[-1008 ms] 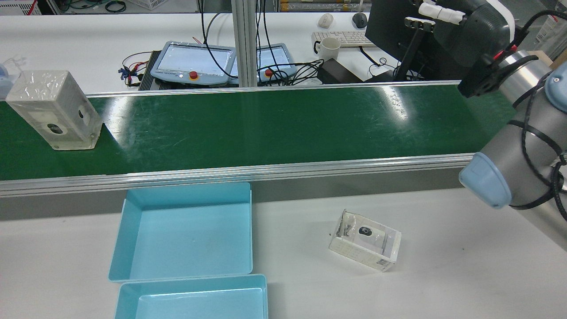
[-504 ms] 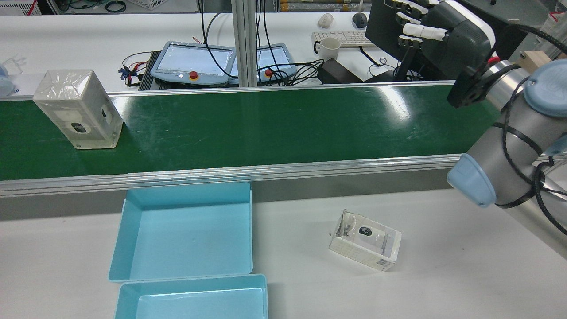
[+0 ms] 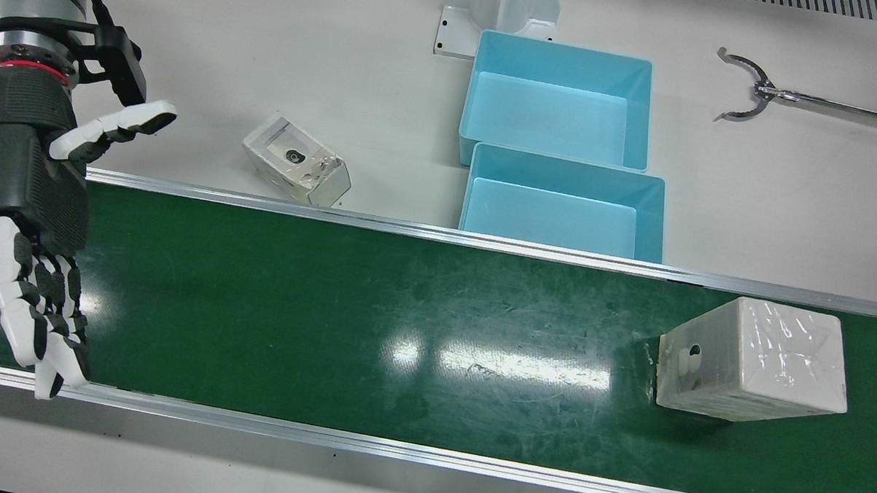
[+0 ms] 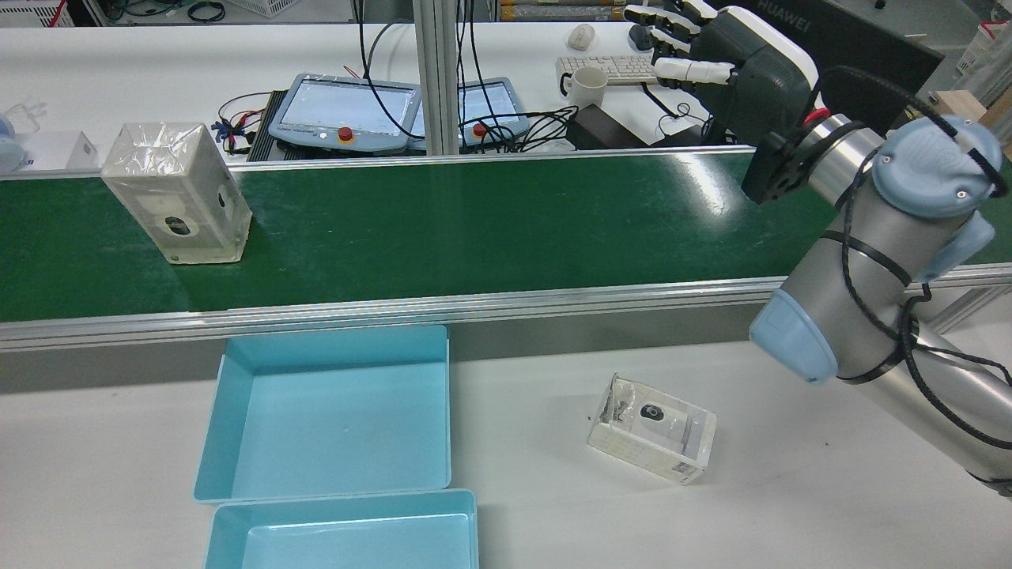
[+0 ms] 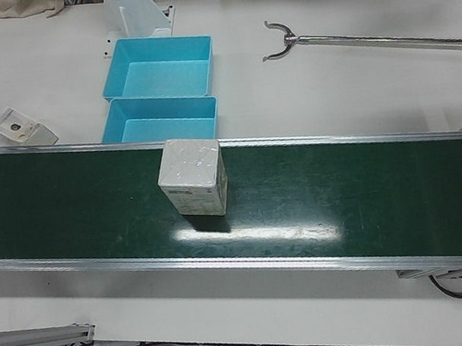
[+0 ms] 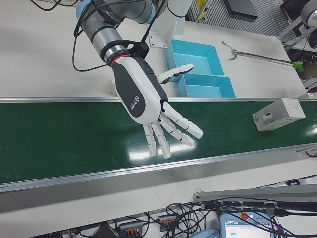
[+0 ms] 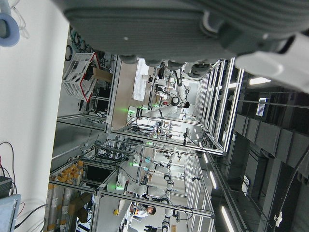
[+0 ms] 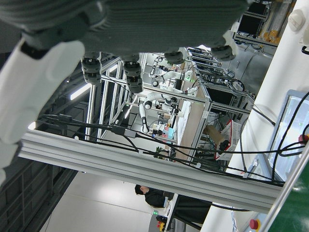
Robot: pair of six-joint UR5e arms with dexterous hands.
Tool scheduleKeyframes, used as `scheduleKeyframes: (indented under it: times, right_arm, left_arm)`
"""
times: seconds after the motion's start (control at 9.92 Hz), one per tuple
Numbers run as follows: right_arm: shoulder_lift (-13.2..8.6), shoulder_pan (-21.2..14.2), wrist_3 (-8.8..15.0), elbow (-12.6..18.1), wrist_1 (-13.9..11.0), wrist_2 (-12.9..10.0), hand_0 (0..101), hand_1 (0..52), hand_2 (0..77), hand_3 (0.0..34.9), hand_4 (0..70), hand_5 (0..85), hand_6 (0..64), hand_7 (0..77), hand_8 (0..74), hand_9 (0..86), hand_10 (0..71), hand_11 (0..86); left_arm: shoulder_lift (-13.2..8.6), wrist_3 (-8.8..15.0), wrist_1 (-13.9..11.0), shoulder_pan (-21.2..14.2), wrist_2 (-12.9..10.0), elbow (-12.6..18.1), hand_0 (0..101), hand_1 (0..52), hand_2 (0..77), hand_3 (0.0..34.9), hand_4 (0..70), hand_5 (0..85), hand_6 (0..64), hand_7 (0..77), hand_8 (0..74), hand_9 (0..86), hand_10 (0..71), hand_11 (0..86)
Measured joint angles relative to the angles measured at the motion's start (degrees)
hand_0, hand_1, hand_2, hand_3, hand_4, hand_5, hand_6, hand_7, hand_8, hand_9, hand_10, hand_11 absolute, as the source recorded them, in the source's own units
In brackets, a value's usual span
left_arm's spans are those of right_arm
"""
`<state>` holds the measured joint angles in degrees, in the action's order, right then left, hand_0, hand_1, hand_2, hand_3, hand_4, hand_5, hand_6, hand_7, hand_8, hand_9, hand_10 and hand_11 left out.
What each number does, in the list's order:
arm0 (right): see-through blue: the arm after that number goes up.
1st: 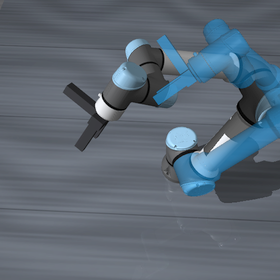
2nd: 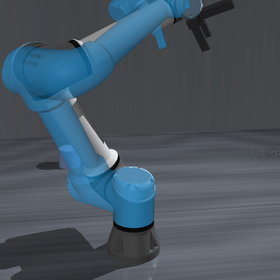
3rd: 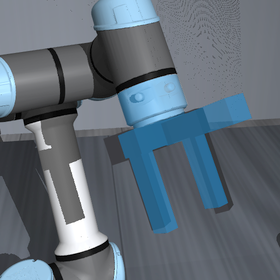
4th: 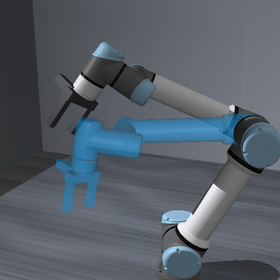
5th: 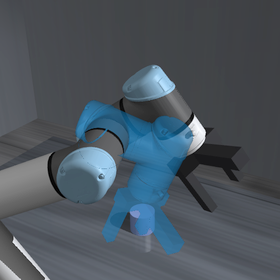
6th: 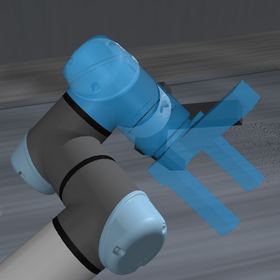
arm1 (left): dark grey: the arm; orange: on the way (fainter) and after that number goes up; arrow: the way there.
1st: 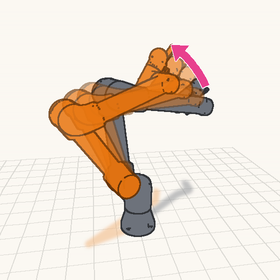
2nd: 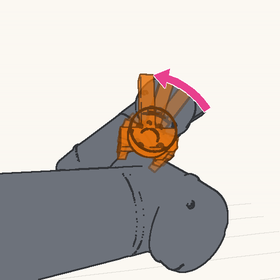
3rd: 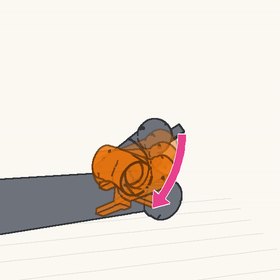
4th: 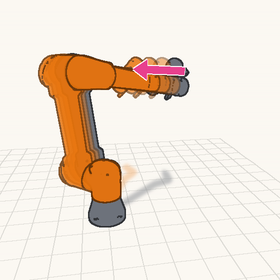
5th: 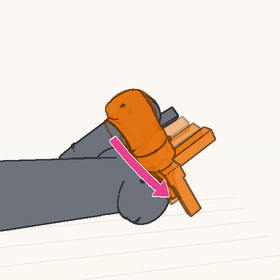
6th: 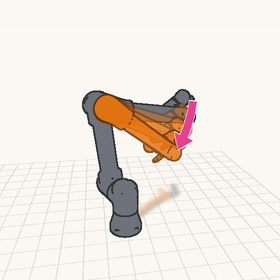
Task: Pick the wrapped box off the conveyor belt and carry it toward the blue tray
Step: 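Raise the right hand and swing it over the belt toward the box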
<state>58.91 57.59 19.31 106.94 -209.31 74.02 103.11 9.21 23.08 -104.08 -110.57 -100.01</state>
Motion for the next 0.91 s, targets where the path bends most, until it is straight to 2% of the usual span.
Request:
scheduleKeyframes:
  times: [0.2,0.3,0.5,0.71,0.81,0.91]
  right_arm:
    - [-0.8,-3.6,1.9,-5.1,4.5,-2.5,34,5.4,9.3,30.1,4.9,6.5,0.0,10.9,0.0,1.6,2.7,3.8]
    - [-0.9,-5.0,2.3,-6.7,6.4,-4.1,34,5.4,9.3,30.1,4.9,6.5,0.0,10.9,0.0,1.6,2.7,3.8]
    - [-1.0,-6.7,2.6,-7.6,8.3,-8.0,37,7.1,10.4,30.2,6.0,8.2,0.0,13.1,0.0,1.6,1.6,2.2]
    - [-1.0,-7.4,2.6,-7.6,9.4,-10.6,37,7.1,10.4,30.2,6.0,8.2,0.0,13.1,0.0,1.6,1.6,2.2]
    - [-1.0,-7.9,2.6,-8.3,11.2,-11.2,35,7.1,10.4,30.1,3.3,6.5,0.0,13.1,0.0,1.6,2.7,3.8]
    - [-1.1,-8.5,2.6,-9.4,14.1,-11.5,35,7.1,10.4,30.1,3.3,6.5,0.0,13.1,0.0,1.6,2.7,3.8]
  left_arm:
    - [0.0,0.0,0.0,0.0,0.0,0.0,0,0.0,0.5,0.0,0.0,0.5,0.0,0.5,0.5,0.5,0.0,0.0]
    - [0.0,0.0,0.0,0.0,0.0,0.0,0,0.0,0.5,0.0,0.0,0.5,0.0,0.5,0.5,0.5,0.0,0.0]
    - [0.0,0.0,0.0,0.0,0.0,0.0,0,0.0,0.5,0.0,0.0,0.5,0.0,0.5,0.5,0.0,0.0,0.0]
    - [0.0,0.0,0.0,0.0,0.0,0.0,0,0.0,1.1,0.0,0.0,0.5,0.0,0.5,0.5,0.0,0.0,0.0]
    - [0.0,0.0,0.0,0.0,0.0,0.0,0,0.0,1.1,0.0,0.0,0.5,0.0,0.5,0.5,0.0,0.0,0.0]
    - [0.0,0.0,0.0,0.0,0.0,0.0,0,0.0,1.1,0.0,0.0,0.5,0.0,0.5,0.5,0.5,0.0,0.0]
